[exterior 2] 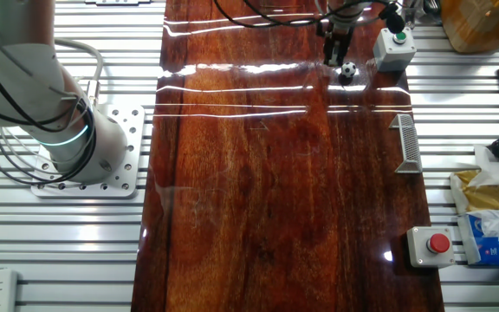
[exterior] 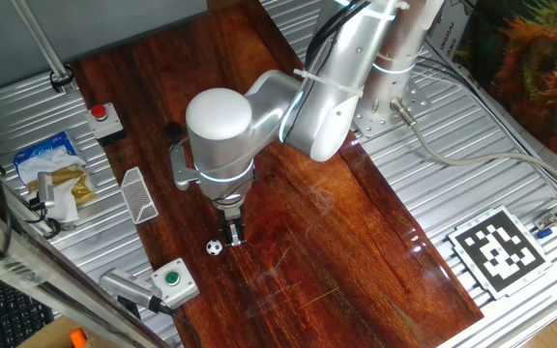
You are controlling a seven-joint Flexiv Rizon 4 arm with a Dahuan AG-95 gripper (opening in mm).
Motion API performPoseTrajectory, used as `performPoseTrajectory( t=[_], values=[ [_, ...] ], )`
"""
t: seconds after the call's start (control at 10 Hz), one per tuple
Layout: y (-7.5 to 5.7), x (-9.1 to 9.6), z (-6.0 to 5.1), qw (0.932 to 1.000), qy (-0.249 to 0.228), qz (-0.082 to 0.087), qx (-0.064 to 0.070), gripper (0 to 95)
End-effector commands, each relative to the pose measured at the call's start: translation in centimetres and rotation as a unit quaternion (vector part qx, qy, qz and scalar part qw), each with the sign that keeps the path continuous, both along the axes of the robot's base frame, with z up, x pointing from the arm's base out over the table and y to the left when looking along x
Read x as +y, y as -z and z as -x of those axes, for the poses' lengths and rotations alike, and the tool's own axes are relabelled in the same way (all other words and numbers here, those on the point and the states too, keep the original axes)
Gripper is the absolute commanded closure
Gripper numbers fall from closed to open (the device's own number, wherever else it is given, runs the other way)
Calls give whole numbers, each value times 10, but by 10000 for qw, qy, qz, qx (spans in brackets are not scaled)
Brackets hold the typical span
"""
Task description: Push the soccer ball into the goal
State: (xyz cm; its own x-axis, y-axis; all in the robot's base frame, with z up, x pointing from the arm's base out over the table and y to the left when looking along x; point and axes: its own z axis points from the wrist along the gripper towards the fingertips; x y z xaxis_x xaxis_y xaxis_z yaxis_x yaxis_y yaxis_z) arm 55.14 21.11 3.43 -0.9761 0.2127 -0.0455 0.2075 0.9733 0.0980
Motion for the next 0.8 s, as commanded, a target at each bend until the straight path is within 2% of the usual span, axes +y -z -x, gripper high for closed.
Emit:
performPoseTrajectory(
  t=[0.1,0.8],
  values=[
    [-2,-1,1,10000,-18,-2,-4,950],
    [-1,0,1,10000,-75,-44,9,950]
  ],
)
